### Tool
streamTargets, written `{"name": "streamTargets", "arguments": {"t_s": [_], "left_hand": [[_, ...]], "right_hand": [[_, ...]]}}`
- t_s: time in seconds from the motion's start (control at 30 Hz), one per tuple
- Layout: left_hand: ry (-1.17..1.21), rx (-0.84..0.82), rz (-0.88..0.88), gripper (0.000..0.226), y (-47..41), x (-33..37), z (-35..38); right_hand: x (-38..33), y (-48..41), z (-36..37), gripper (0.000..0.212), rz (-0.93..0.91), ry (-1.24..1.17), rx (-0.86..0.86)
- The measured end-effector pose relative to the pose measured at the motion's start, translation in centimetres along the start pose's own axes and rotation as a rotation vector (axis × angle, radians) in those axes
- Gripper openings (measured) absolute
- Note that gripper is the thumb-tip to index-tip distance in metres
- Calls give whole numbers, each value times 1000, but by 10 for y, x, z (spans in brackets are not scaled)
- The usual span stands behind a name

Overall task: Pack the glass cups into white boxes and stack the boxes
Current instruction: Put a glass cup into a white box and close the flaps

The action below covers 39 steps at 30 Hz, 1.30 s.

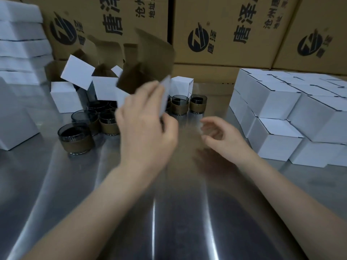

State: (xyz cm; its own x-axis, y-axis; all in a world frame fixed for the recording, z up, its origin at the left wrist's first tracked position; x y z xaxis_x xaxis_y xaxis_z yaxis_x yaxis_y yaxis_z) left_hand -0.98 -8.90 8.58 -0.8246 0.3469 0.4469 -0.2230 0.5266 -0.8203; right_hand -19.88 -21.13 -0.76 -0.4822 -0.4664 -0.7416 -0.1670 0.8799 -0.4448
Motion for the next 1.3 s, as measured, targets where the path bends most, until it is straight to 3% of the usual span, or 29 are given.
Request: {"name": "streamTargets", "arguments": {"t_s": [0.13, 0.23, 0.6, 0.8, 0.9, 1.1, 1.3], "left_hand": [[-2, -161, -13, 56, 29, 18, 31], [34, -248, -47, 59, 40, 17, 49], [154, -287, -12, 54, 52, 12, 66], [189, -295, -2, 59, 54, 12, 69], [220, -315, -3, 59, 56, 12, 70], [262, -335, -18, 47, 50, 6, 67], [85, -84, -149, 34, 0, -55, 14]], "right_hand": [[-13, 9, 14, 78, -5, -220, -168], [-21, 12, 27, 93, -19, -243, -253], [-11, 9, 29, 94, 43, -162, -151], [-6, 9, 36, 90, 72, -164, -199], [-5, 9, 37, 106, 79, -125, -169], [0, 5, 32, 107, 79, -64, -137], [6, 4, 25, 108, 123, -124, -114]]}}
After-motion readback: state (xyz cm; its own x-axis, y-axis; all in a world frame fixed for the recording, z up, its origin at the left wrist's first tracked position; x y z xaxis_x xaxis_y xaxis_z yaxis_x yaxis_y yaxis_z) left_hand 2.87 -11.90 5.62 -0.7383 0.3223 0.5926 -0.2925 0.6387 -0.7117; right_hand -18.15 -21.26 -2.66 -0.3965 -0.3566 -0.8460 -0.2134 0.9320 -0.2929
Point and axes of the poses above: each hand's wrist, its own y-axis away from the middle knuckle, its own z-axis out of the palm, x = y × z, the point moved 10 cm from there along -y, towards the middle knuckle, and after that the axes turned 6 degrees about x, right-handed, at the moved point
